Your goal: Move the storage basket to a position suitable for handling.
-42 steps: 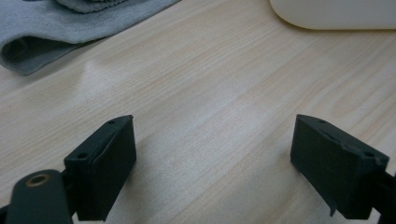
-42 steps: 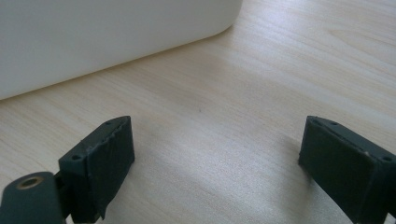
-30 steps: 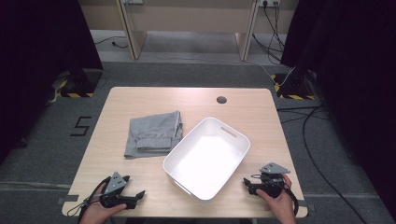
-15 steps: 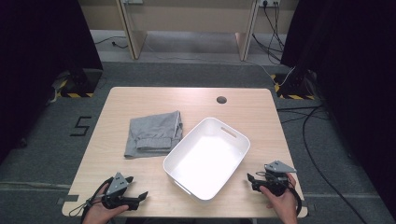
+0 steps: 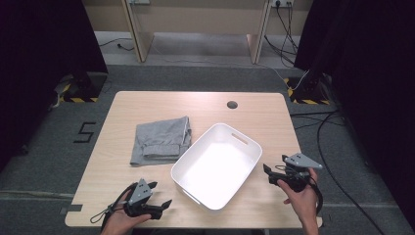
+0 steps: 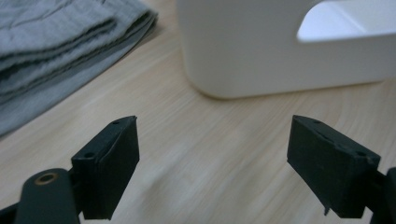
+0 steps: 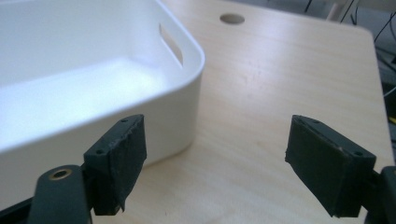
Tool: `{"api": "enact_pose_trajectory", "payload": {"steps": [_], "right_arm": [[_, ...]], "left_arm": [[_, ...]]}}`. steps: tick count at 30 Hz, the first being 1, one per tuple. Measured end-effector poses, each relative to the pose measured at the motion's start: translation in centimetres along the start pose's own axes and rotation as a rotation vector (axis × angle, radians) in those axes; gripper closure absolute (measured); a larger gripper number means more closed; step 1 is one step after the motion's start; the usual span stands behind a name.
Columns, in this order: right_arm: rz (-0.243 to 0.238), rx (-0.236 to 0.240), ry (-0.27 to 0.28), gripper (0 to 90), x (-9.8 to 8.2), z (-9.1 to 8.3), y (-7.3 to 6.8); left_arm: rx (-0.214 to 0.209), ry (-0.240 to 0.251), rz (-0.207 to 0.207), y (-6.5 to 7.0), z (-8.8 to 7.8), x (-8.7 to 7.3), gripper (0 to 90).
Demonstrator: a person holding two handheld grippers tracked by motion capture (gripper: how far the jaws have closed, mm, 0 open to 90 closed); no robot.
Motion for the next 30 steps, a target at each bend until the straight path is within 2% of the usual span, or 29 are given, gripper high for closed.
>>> {"api": "enact_pose_trajectory", "payload": {"steps": [1,4,9,14,15,18,21,23,26,27,30], "right_arm": [[-0.001,0.005,0.024,22.9,0.8,-0.2,-0.3],[-0.009,0.018,0.034,23.3,1.7,-0.1,-0.8],[-0.018,0.028,0.047,23.8,2.8,0.4,-1.2],[-0.022,0.036,0.039,26.1,3.9,1.9,-1.0],[-0.018,0.045,0.031,27.7,4.1,2.9,-1.0],[-0.025,0.047,0.017,28.1,4.1,3.7,-1.0],[-0.046,0.022,-0.016,30.8,3.9,4.8,-0.6],[-0.042,0.018,-0.038,32.0,3.4,5.1,-0.5],[0.002,0.057,-0.051,36.0,2.5,5.4,-0.6],[0.002,0.057,-0.051,36.0,2.5,5.4,-0.6],[-0.031,0.016,-0.084,32.3,1.8,5.1,-0.5]], "left_arm": [[-0.003,0.003,0.014,0.4,0.3,0.6,16.6],[-0.015,0.009,0.021,1.0,0.9,1.5,16.6],[-0.028,0.004,0.039,1.9,1.7,1.9,16.6],[-0.013,0.015,0.030,2.1,2.4,2.6,16.4],[-0.007,0.007,0.031,1.8,2.6,2.8,14.9],[-0.003,0.008,0.028,1.7,2.8,3.0,14.8],[0.017,0.006,0.032,1.4,3.1,3.4,15.2],[0.030,0.006,0.034,1.1,3.3,3.6,16.2],[0.057,-0.002,0.024,0.1,4.3,4.5,17.5],[0.057,-0.002,0.024,0.1,4.3,4.5,18.9],[0.004,-0.013,-0.033,-0.1,5.3,5.3,20.9]]}}
Point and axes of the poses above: each handheld gripper's, and its own axes: z roughly forward along the jaws, x roughly out of its top, y roughly to its right, the point moved 7 cm from there along z, roughly forward along the jaws, and after that the axes turned 3 degrees about -y, right-handed, at the moved point
